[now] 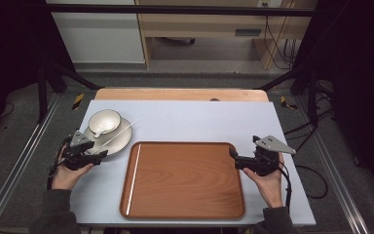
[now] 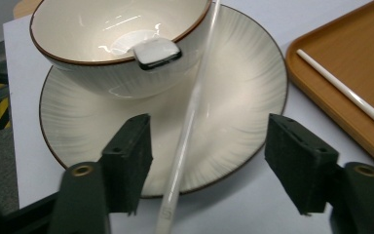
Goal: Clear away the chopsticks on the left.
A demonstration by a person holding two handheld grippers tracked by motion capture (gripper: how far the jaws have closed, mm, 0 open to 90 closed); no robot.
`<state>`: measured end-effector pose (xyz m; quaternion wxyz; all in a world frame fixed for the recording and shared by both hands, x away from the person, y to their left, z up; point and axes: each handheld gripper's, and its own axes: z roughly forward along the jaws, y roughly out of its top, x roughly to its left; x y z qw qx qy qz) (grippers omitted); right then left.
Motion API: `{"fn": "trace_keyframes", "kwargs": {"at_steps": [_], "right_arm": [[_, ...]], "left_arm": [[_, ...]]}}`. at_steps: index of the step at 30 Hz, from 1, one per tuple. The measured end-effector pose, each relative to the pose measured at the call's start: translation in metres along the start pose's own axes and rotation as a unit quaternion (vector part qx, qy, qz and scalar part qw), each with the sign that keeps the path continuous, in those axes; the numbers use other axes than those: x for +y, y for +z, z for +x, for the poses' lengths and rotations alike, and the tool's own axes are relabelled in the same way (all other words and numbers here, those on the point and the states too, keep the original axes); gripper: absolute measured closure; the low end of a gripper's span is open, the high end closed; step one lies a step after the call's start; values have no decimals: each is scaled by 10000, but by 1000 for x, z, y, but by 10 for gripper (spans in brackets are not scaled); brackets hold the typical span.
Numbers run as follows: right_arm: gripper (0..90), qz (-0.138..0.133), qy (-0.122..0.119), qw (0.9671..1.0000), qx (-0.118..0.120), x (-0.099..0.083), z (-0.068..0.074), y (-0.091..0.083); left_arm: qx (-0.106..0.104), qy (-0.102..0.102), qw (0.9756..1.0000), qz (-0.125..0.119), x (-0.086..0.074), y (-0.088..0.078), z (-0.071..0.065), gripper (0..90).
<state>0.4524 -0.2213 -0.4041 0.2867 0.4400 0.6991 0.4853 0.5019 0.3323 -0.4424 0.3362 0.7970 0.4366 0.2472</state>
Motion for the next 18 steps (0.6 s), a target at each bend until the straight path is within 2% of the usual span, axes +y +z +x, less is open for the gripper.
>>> {"fn": "trace_keyframes", "kwargs": {"at_steps": [6, 10, 12, 18], "right_arm": [[52, 44, -17, 10000, 6, -1, 1, 2], [52, 45, -17, 10000, -2, -1, 1, 2], [52, 44, -12, 10000, -1, -1, 1, 2], [52, 52, -24, 10000, -11, -1, 0, 2]], "left_arm": [[44, -85, 9999, 96, -2, 14, 10, 471], [26, -37, 10000, -13, -2, 17, 10, 555], [-6, -93, 9999, -81, -1, 19, 11, 599], [-53, -40, 10000, -16, -2, 25, 12, 677]]}}
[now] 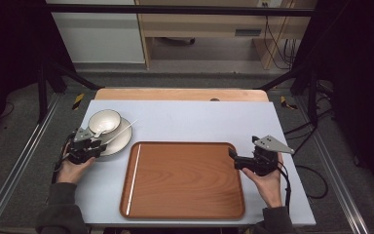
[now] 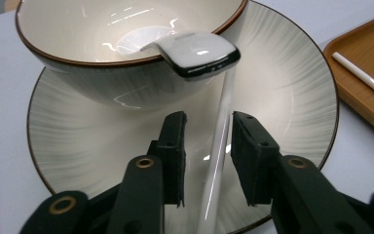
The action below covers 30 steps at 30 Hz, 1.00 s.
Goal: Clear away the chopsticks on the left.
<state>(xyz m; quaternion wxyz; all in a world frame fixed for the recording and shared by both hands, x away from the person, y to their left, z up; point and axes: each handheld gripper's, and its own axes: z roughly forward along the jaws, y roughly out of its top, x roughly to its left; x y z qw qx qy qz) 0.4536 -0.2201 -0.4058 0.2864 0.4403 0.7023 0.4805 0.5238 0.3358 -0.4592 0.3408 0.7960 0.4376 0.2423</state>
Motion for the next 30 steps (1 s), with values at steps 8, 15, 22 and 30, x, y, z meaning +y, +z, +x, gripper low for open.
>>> {"fn": "trace_keyframes", "kwargs": {"at_steps": [8, 15, 22, 30], "right_arm": [[53, 8, -1, 10000, 1, 0, 0, 0], [53, 2, -4, 10000, -5, 0, 0, 0], [53, -23, 0, 10000, -9, 0, -1, 0], [53, -36, 3, 10000, -8, 0, -1, -1]], "left_arm": [[-71, 81, 9999, 14, 1, 0, -4, 784], [-129, 172, 9997, 83, 8, -1, -14, 837], [-212, 72, 9997, -49, 11, -10, -22, 841], [-167, 36, 9997, -190, 16, -25, -30, 842]]}}
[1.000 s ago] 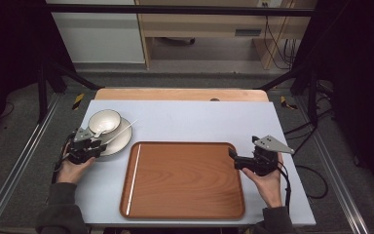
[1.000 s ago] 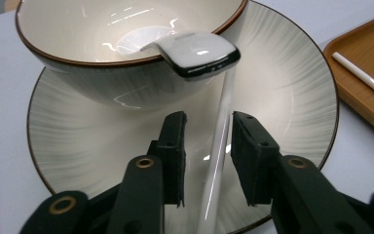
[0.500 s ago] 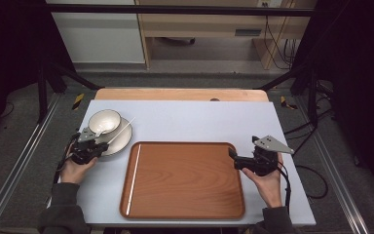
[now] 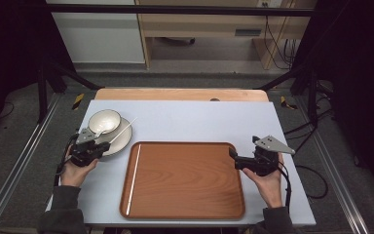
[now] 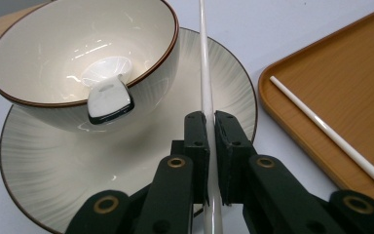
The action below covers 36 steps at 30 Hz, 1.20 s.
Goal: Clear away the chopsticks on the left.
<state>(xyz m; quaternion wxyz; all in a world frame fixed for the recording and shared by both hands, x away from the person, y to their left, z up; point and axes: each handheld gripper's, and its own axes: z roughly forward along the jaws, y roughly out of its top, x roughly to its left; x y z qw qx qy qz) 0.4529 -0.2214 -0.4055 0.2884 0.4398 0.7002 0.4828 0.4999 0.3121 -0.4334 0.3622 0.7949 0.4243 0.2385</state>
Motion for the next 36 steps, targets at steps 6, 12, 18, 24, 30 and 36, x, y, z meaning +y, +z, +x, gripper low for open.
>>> {"fn": "trace_keyframes", "kwargs": {"at_steps": [6, 12, 18, 24, 30, 36], "right_arm": [[49, -11, 25, 10000, -18, 0, -1, -2], [48, -30, 40, 10000, -16, 0, -2, -3], [50, -45, 72, 10000, -35, -1, -5, -4], [50, -61, 82, 9999, -34, -1, -4, -5], [53, -88, 69, 9999, -33, 0, -3, -6], [48, -116, 53, 9999, -55, 2, -2, -6]], "left_arm": [[57, -43, 9999, -124, 1, -13, -8, 842], [167, -71, 9997, -187, 3, -25, -20, 842], [258, -200, 9991, -279, 4, -36, -36, 842], [450, -170, 9983, -314, 4, -42, -57, 841], [605, -302, 9969, -392, 0, -44, -75, 842], [635, -407, 9961, -449, -2, -49, -90, 841]]}}
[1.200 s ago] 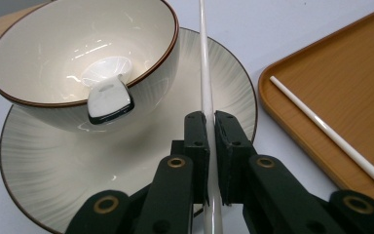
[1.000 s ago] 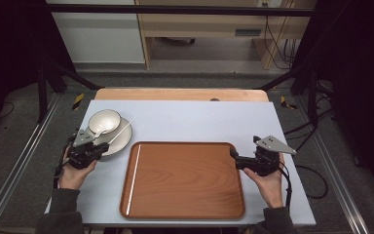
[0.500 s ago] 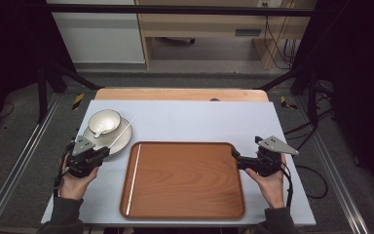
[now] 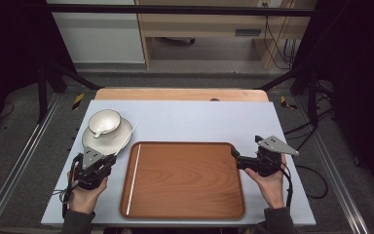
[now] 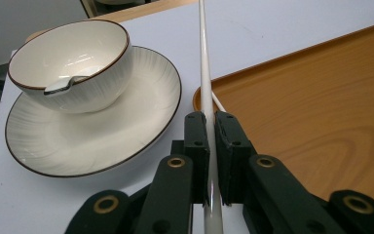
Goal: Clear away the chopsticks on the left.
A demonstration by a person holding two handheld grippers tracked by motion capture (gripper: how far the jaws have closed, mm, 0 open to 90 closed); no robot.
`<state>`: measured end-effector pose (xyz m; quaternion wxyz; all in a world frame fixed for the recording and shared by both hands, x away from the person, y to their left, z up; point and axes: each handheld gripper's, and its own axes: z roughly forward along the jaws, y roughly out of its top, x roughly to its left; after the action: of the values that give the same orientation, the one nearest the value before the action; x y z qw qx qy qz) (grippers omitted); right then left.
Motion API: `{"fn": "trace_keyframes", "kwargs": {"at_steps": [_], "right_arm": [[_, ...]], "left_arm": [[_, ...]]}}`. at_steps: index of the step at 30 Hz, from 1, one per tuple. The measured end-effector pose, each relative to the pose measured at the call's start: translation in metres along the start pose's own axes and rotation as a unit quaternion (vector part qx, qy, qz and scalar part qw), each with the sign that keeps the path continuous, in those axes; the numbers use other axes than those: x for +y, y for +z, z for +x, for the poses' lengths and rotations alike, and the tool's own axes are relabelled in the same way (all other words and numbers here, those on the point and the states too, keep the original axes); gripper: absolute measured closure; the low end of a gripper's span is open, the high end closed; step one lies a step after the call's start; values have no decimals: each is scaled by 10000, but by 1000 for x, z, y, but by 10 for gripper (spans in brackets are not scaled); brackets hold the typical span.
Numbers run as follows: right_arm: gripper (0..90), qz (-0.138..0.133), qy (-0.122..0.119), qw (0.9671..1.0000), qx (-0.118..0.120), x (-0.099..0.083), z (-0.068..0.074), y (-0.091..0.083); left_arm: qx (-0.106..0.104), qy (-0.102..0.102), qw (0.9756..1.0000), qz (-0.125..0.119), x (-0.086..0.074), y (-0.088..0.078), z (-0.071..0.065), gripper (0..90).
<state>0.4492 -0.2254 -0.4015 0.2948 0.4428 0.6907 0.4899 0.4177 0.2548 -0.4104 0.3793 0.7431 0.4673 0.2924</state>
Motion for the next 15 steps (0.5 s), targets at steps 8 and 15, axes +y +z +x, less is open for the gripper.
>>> {"fn": "trace_keyframes", "kwargs": {"at_steps": [8, 15], "right_arm": [[49, -77, -2, 10000, -1, 4, 1, -4], [49, -51, -26, 10000, 24, 3, 2, -2]], "left_arm": [[197, -269, 9993, -181, -3, -12, -22, 841], [156, -725, 9965, -374, -17, -13, -41, 841]]}}
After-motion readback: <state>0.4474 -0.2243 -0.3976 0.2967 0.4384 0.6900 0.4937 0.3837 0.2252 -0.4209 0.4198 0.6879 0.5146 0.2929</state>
